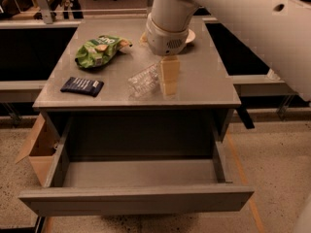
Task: Place water bottle into top drawer
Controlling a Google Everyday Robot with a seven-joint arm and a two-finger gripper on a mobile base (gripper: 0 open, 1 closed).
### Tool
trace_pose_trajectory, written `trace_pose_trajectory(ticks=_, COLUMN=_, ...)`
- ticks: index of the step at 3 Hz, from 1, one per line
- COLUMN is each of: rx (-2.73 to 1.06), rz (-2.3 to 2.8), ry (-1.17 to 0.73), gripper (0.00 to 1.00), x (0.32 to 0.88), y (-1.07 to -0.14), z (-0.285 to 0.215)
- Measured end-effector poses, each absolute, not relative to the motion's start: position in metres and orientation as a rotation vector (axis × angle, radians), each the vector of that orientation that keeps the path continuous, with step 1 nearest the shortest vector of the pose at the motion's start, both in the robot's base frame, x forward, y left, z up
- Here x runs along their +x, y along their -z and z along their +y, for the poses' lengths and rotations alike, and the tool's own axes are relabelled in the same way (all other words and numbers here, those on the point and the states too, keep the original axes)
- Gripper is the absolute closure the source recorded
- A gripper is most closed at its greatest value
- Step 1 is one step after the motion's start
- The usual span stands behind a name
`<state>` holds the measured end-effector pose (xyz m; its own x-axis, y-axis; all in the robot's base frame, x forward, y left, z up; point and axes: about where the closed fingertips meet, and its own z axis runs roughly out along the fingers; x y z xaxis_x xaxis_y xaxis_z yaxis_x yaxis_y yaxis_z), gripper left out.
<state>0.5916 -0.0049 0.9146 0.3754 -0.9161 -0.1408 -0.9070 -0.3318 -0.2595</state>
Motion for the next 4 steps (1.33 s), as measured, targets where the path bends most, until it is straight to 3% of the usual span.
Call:
trace_pose_trajectory(ticks=3, rx=-2.451, rz=1.513, ry=0.017, gripper=0.0, x=0.638, y=-0.869, z=0.007)
trace_pose_trajectory(ticks=4, rx=-2.455, rz=1.536, ry=0.008, gripper=0.15, x=0.651, y=-0.853, z=-0.001)
